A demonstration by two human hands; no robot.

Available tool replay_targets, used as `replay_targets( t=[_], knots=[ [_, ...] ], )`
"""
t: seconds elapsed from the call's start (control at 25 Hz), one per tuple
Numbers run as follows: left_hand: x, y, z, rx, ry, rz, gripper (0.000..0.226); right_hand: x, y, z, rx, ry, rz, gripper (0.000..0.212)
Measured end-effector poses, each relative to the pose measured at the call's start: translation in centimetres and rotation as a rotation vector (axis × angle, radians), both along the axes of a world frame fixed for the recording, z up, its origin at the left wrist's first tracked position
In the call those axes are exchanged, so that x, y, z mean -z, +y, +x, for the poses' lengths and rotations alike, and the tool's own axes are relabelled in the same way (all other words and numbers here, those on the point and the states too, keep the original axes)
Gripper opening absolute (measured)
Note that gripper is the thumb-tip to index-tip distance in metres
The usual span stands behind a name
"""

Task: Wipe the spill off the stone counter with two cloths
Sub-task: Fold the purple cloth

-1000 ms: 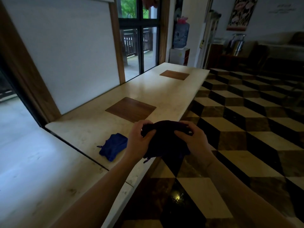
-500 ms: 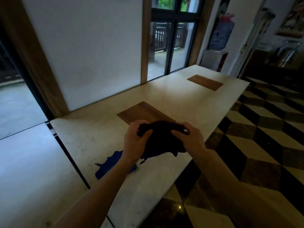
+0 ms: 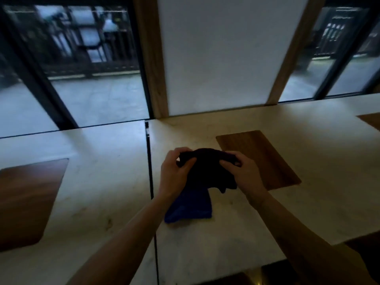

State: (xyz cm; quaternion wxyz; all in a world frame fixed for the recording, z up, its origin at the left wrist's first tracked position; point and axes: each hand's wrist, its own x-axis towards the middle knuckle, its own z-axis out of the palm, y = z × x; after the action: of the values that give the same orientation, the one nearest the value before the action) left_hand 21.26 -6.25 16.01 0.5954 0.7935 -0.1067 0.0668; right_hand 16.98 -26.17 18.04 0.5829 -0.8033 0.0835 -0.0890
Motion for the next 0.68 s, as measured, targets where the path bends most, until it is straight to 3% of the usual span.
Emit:
replay_targets(
  t=[0.12, 0.32, 0.68],
  knots=[
    [-0.1, 1.1, -1.8, -0.176, 0.000, 0.052, 0.021, 0.5, 0.5, 1.5, -0.184, 0.013, 0.033, 0.015],
    [1.4, 2.6, -4.5, -0.316, 0.070, 0.077, 0.022, 2.4, 1.9, 1.5, -0.302, 0.010, 0.031, 0.014],
    [4.0, 4.6, -7.1, -0.331, 0.152, 0.086, 0.019, 5.4, 3.7, -0.3, -0.311, 0.104, 0.057, 0.014]
  ],
)
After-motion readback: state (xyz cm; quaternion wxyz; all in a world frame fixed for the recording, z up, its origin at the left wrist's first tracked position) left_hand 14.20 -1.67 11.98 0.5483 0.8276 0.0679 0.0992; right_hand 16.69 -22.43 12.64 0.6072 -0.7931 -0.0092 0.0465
